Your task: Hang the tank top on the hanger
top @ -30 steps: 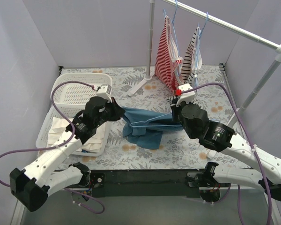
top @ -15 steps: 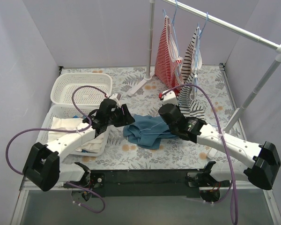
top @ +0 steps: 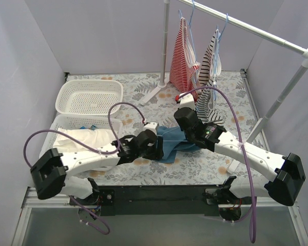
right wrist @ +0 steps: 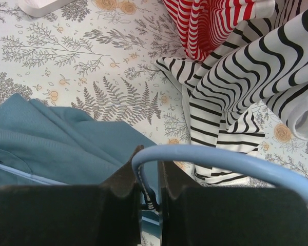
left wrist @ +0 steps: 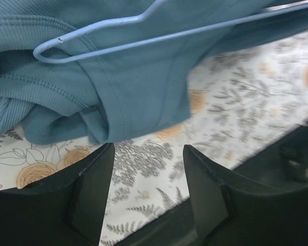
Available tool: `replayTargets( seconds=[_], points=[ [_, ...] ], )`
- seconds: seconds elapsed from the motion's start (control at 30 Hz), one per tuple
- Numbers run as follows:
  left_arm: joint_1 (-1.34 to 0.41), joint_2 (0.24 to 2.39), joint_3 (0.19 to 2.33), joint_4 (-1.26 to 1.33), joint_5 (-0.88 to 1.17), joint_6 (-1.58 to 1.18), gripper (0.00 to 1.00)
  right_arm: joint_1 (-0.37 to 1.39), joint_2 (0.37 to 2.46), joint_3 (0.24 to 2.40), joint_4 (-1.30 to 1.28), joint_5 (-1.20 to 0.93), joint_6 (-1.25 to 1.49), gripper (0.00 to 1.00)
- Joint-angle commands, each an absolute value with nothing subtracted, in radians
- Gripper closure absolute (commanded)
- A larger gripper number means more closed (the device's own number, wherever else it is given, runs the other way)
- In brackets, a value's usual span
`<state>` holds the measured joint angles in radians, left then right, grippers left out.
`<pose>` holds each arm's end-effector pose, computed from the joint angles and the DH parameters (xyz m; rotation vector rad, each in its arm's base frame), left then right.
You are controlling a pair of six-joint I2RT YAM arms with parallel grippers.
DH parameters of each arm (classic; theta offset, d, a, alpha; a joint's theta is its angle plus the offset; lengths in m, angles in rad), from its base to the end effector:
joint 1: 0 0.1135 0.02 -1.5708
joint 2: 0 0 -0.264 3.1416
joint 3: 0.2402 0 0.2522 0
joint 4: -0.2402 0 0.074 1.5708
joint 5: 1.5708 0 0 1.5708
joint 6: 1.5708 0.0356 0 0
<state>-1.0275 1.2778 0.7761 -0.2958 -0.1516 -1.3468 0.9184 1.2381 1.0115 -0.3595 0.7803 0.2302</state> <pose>0.1409 -0.2229 0.2229 -0.4877 2.5282 -0.8985 0.1830 0.1983 0.3115 -0.2503 1.9603 -0.1039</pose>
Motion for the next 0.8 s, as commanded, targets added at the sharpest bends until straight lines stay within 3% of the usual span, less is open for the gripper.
replayTargets(
  seconds=[0.0, 0.23, 0.4, 0.43, 0.5, 0.53, 0.6, 0.77],
  points=[
    [-1.109, 1.453, 0.924, -0.359, -0.420, -1.341, 0.44, 0.916, 1.218, 1.052, -0.327, 0.775, 0.252, 0.99],
    [-1.189, 1.632, 1.038, -0.406, -0.587, -1.350, 0.45, 0.917, 1.198, 1.051, -0.342, 0.765, 0.253, 0.99],
    [-1.204, 1.692, 1.051, -0.442, -0.638, -1.373, 0.51, 0.917, 1.189, 1.048, -0.351, 0.759, 0.256, 0.99],
    [-1.206, 1.697, 1.049, -0.451, -0.649, -1.385, 0.61, 0.916, 1.189, 1.046, -0.350, 0.759, 0.255, 0.99],
    [-1.207, 1.700, 1.043, -0.460, -0.663, -1.396, 0.70, 0.917, 1.183, 1.046, -0.354, 0.762, 0.255, 0.99],
    [-1.207, 1.695, 1.039, -0.466, -0.675, -1.402, 0.86, 0.917, 1.180, 1.046, -0.356, 0.762, 0.252, 0.99],
    [-1.204, 1.665, 1.020, -0.460, -0.673, -1.410, 0.99, 0.917, 1.172, 1.052, -0.364, 0.759, 0.252, 0.99],
    [-1.140, 1.530, 0.934, -0.348, -0.495, -1.382, 1.00, 0.916, 1.140, 1.072, -0.387, 0.744, 0.238, 0.99]
  ],
)
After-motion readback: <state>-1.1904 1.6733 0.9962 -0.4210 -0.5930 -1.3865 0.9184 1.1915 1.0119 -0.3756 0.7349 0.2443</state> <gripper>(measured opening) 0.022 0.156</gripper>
